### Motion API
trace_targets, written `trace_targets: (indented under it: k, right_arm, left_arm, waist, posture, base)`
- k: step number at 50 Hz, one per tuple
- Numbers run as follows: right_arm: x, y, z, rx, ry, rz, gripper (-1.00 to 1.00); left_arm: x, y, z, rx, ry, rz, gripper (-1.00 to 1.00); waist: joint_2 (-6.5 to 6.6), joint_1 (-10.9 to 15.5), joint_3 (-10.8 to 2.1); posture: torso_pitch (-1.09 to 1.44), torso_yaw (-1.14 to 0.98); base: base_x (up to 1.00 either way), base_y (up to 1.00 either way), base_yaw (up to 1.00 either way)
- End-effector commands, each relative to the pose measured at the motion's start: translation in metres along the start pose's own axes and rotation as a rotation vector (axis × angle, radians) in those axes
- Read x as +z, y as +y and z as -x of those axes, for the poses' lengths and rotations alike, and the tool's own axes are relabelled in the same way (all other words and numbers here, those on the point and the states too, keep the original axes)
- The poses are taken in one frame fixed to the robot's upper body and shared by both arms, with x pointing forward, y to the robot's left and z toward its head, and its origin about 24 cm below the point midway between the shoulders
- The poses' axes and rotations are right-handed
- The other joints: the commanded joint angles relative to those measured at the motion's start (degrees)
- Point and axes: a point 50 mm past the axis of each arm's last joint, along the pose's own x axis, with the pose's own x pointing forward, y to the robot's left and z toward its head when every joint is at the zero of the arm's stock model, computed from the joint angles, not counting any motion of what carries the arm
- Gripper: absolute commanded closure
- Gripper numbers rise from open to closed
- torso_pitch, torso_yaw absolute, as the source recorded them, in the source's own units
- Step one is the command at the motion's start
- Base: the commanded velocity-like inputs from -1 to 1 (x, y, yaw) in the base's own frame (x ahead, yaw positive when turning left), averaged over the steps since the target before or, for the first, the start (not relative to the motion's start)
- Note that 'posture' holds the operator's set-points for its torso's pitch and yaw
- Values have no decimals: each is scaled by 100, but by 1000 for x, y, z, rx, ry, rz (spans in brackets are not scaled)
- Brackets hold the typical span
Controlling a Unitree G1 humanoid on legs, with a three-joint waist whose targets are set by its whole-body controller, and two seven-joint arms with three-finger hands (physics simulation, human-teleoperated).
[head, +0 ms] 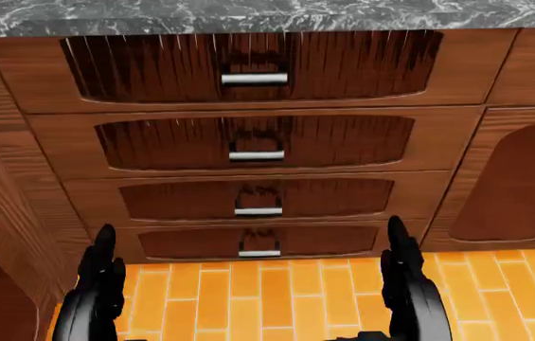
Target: Open the toaster oven door.
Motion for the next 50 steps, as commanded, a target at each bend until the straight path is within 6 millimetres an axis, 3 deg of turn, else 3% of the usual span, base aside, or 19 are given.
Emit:
trace_targets:
  k: [1, 3, 4, 5, 7, 8, 13, 20, 24, 31, 37, 40, 41, 44, 45, 47, 50]
  right_arm:
    - [40, 0, -6, -5, -185, 35, -100]
    - [41, 0, -4, -7, -190, 34, -100]
    - [41, 0, -4, -7, -190, 33, -100]
    - [43, 1, -4, 0, -195, 31, -100]
    - [45, 2, -4, 1, -203, 30, -100]
    - [46, 2, -4, -2, -207, 32, -100]
    - [47, 2, -5, -4, -214, 33, -100]
    - [78, 3, -3, -15, -278, 49, -100]
    - [116, 1, 1, -23, -347, 47, -100]
    - [166, 2, 10, -18, -444, 15, -100]
    - [191, 3, 13, -25, -475, 16, -100]
    - [196, 3, 14, -26, -481, 11, -100]
    - [196, 3, 14, -25, -483, 7, -100]
    - [196, 3, 14, -21, -486, 4, -100]
    - [196, 3, 15, -19, -487, 3, -100]
    - [195, 3, 15, -20, -490, 2, -100]
    - [191, 5, 14, -14, -487, -4, -100]
  left_arm:
    - [40, 3, -3, 17, -185, -25, -100]
    - [39, 3, -1, 14, -188, -30, -100]
    - [39, 3, -1, 14, -188, -30, -100]
    - [37, 4, -2, 21, -181, -35, -100]
    - [40, 2, 1, 14, -183, -38, -100]
    - [41, 1, 1, 11, -185, -42, -100]
    - [44, 1, 1, 5, -192, -43, -100]
    - [73, 0, 6, -11, -230, -56, -100]
    - [114, -1, 8, -22, -277, -86, -100]
    - [155, 0, 14, -23, -342, -99, -100]
    - [183, 7, 16, -1, -385, -89, -100]
    - [193, 9, 18, 3, -404, -90, -100]
    - [194, 8, 19, 2, -406, -92, -100]
    - [195, 8, 19, 1, -410, -90, -100]
    - [196, 7, 20, 0, -413, -92, -100]
    - [198, 7, 21, 0, -417, -90, -100]
    - [198, 8, 22, 2, -417, -90, -100]
  waist:
    - [-45, -12, -5]
    - [-5, 51, -360]
    - [-4, 52, -298]
    - [-46, 41, -103]
    - [-37, 52, -396]
    - [-31, 53, -436]
    - [-22, 49, -456]
    - [-14, 49, -504]
    - [-12, 53, -541]
    - [-13, 54, -535]
    - [-5, 50, -489]
    - [-10, 51, -462]
    - [21, 49, -534]
    - [34, 54, -341]
    - [15, 56, -220]
    - [-57, 55, -161]
    - [-262, 36, -157]
  posture:
    - [0, 0]
    - [0, 0]
    - [0, 0]
    - [0, 0]
    - [0, 0]
    - [0, 0]
    - [0, 0]
    - [0, 0]
    - [0, 0]
    - [0, 0]
    - [0, 0]
    - [0, 0]
    - [0, 0]
    - [0, 0]
    - [0, 0]
    - [0, 0]
    - [0, 0]
  base:
    - [0, 0, 0]
    - [0, 0, 0]
    - [0, 0, 0]
    - [0, 0, 0]
    - [0, 0, 0]
    - [0, 0, 0]
    - [0, 0, 0]
    - [0, 0, 0]
    - [0, 0, 0]
    - [0, 0, 0]
    - [0, 0, 0]
    - [1, 0, 0]
    - [7, 0, 0]
    - [20, 0, 0]
    - [35, 0, 0]
    - [37, 0, 0]
    - [37, 0, 0]
